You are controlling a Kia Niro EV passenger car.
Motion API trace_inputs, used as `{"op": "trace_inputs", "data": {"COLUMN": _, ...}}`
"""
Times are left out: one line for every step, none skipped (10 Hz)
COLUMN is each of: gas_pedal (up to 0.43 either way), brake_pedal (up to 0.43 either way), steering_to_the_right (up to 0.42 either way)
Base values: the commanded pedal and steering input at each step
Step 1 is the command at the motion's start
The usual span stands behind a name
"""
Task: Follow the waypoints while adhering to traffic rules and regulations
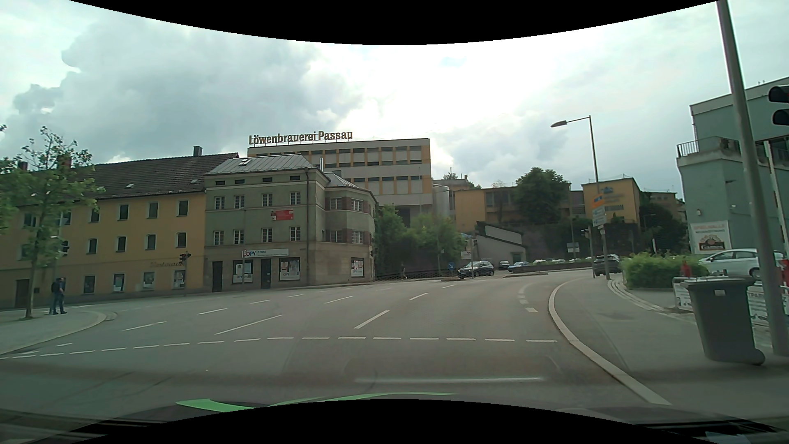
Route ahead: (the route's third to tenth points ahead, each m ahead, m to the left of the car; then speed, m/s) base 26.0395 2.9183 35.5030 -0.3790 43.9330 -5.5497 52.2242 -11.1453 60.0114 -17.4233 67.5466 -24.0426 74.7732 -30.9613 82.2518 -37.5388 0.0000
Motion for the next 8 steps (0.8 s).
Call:
{"op": "trace_inputs", "data": {"gas_pedal": 0.0, "brake_pedal": 0.354, "steering_to_the_right": 0.031}}
{"op": "trace_inputs", "data": {"gas_pedal": 0.0, "brake_pedal": 0.354, "steering_to_the_right": 0.031}}
{"op": "trace_inputs", "data": {"gas_pedal": 0.0, "brake_pedal": 0.354, "steering_to_the_right": 0.031}}
{"op": "trace_inputs", "data": {"gas_pedal": 0.0, "brake_pedal": 0.354, "steering_to_the_right": 0.031}}
{"op": "trace_inputs", "data": {"gas_pedal": 0.0, "brake_pedal": 0.354, "steering_to_the_right": 0.031}}
{"op": "trace_inputs", "data": {"gas_pedal": 0.0, "brake_pedal": 0.354, "steering_to_the_right": 0.031}}
{"op": "trace_inputs", "data": {"gas_pedal": 0.0, "brake_pedal": 0.354, "steering_to_the_right": 0.031}}
{"op": "trace_inputs", "data": {"gas_pedal": 0.0, "brake_pedal": 0.354, "steering_to_the_right": 0.031}}
